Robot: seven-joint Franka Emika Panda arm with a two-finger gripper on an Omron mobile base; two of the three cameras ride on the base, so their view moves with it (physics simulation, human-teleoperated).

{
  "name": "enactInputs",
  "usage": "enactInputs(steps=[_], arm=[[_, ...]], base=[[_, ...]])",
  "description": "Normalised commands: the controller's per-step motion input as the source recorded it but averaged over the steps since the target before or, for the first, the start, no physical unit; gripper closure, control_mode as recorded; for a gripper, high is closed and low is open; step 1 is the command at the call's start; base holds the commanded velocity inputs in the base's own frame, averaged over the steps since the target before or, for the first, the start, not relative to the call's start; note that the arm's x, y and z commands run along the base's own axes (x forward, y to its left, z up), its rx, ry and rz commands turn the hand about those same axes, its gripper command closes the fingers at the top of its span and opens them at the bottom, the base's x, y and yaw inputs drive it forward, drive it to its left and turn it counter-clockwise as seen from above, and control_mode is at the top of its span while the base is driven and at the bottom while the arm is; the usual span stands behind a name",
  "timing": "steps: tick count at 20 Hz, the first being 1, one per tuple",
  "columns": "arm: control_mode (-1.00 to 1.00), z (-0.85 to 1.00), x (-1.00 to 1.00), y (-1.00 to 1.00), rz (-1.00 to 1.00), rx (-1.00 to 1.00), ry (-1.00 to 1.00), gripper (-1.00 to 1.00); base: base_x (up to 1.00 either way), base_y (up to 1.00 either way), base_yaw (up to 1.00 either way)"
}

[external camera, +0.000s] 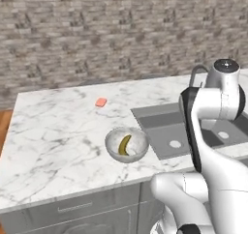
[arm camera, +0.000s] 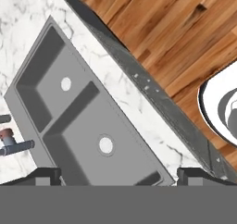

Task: Move the glass cup from next to the sink to the open cabinet. Then, move the bowl with the banana to the fridge to clear the area for faucet cleaning.

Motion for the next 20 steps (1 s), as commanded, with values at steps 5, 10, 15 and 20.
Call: enactInputs(steps=[5, 10, 15, 20], arm=[[1.0, 0.0, 0.0, 0.0, 0.0, 0.0, 0.0, -1.0], [-1.0, -0.11, 0.0, -0.01, 0.3, 0.0, 0.03, -1.0], [-1.0, -0.27, 0.0, 0.08, 0.59, 0.0, 0.09, -1.0], [-1.0, -0.31, 0.02, 0.27, 0.68, 0.0, 0.14, -1.0]], base=[[0.42, -0.36, 0.01], [0.03, 0.0, 0.03], [0.0, 0.0, 0.0], [0.0, 0.0, 0.0]])
